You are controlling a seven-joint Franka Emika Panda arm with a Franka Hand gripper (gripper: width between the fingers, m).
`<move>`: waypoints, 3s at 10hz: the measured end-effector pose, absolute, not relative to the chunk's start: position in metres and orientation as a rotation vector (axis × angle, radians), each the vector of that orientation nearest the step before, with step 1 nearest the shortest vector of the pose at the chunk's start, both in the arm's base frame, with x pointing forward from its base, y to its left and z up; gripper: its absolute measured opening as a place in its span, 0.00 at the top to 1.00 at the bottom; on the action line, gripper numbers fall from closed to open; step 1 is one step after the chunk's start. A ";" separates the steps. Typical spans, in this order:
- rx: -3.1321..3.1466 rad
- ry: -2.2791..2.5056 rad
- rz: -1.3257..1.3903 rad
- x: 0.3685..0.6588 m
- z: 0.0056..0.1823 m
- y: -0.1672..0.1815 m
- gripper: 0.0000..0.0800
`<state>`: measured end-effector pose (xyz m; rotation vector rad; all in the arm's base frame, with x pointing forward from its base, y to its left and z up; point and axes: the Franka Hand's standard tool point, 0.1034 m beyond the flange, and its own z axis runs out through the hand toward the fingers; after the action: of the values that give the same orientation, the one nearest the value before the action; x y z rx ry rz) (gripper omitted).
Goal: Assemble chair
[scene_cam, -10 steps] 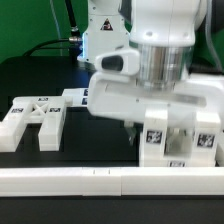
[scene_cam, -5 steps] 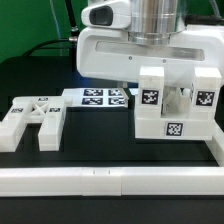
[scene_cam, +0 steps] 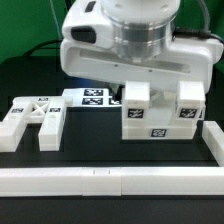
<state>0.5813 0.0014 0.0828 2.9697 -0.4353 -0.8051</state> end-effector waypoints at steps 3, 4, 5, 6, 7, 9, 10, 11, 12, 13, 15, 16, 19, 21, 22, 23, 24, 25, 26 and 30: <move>2.879 -0.441 -1.048 0.568 0.077 -0.006 0.59; 2.819 -0.443 -1.184 0.558 0.071 -0.011 0.59; 2.773 -0.442 -1.274 0.555 0.064 -0.014 0.59; 2.727 -0.438 -1.361 0.549 0.063 -0.016 0.59; 2.647 -0.435 -1.498 0.538 0.062 -0.019 0.59; 2.657 -0.424 -1.468 0.546 0.056 -0.018 0.59; 2.664 -0.425 -1.460 0.540 0.058 -0.015 0.59; 2.655 -0.428 -1.474 0.536 0.056 -0.016 0.59; 2.657 -0.427 -1.469 0.537 0.054 -0.015 0.59; 2.658 -0.429 -1.467 0.537 0.054 -0.016 0.49; 2.658 -0.431 -1.468 0.537 0.053 -0.017 0.28; 2.658 -0.432 -1.468 0.537 0.052 -0.018 0.21; 2.668 -0.451 -1.459 0.541 0.049 -0.028 0.19; 2.701 -0.425 -1.466 0.543 0.053 -0.041 0.19; 2.718 -0.422 -1.462 0.543 0.059 -0.047 0.19; 2.721 -0.435 -1.468 0.543 0.060 -0.055 0.19; 2.741 -0.443 -1.430 0.548 0.060 -0.058 0.19; 2.741 -0.440 -1.431 0.547 0.060 -0.056 0.19; 2.741 -0.441 -1.429 0.548 0.059 -0.057 0.19; 3.017 -0.191 -0.867 0.572 0.069 -0.064 0.19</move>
Offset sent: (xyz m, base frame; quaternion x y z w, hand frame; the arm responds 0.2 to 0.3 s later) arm -0.0034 0.0037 -0.0131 0.0020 -0.2010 -0.0152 0.9795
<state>0.5721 -0.0644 0.0691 3.0171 -0.1908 -0.8671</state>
